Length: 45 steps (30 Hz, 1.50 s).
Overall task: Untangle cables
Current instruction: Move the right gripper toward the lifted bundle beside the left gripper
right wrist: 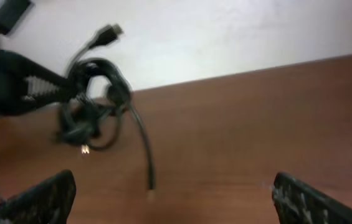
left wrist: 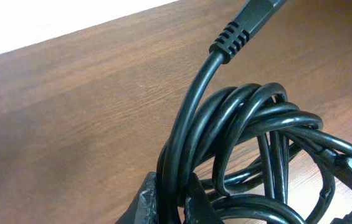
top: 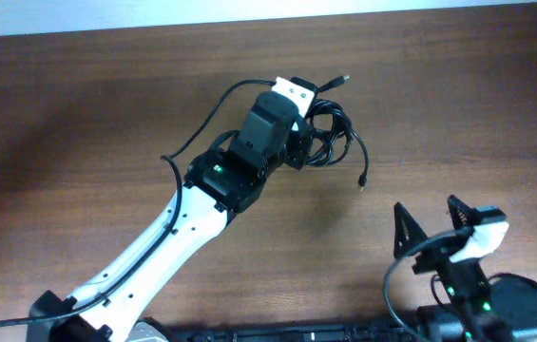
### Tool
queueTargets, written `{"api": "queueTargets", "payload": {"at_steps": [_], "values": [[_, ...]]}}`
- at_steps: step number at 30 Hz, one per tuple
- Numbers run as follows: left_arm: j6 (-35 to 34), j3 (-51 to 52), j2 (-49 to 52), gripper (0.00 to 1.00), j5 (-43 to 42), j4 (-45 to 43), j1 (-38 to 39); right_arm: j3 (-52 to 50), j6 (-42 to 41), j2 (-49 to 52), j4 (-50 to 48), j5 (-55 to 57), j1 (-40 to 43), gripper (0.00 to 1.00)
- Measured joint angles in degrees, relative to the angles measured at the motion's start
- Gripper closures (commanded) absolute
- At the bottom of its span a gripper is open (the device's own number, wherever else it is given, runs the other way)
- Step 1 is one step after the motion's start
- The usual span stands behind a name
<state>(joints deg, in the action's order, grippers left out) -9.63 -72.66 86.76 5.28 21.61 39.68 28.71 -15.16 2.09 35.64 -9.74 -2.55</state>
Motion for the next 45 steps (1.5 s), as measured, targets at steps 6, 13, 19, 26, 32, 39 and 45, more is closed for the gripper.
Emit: {"api": "queueTargets", "payload": {"at_steps": [6, 13, 19, 26, 32, 39, 45], "values": [[-5.7, 0.0, 0.0, 1.00, 0.0, -0.3, 0.0, 9.7, -1.6, 7.1, 5.6, -5.0, 0.0, 0.01], [-6.5, 0.0, -0.2, 1.00, -5.5, -0.7, 0.0, 16.0, -2.3, 22.1, 3.0, -19.0, 0.0, 0.02], [-6.5, 0.0, -0.6, 1.00, -12.9, -0.9, 0.0, 16.0, -2.8, 30.2, -5.2, -36.5, 0.0, 0.01], [-6.5, 0.0, -0.6, 1.00, -18.6, -1.9, 0.0, 16.0, -2.7, 34.6, -6.6, -44.9, 0.0, 0.01], [-5.6, 0.0, -0.7, 1.00, -20.8, -2.4, 0.0, 16.1, -2.9, 40.2, -6.5, -45.3, 0.0, 0.05], [1.0, 0.0, -1.9, 1.00, -20.7, -1.0, -0.4, 16.1, -2.9, 43.9, -6.3, -44.7, 0.0, 0.06], [5.0, 0.0, -2.1, 1.00, -20.0, -0.3, -0.6, 16.1, -3.0, 45.5, -6.1, -44.6, 0.0, 0.06]]}}
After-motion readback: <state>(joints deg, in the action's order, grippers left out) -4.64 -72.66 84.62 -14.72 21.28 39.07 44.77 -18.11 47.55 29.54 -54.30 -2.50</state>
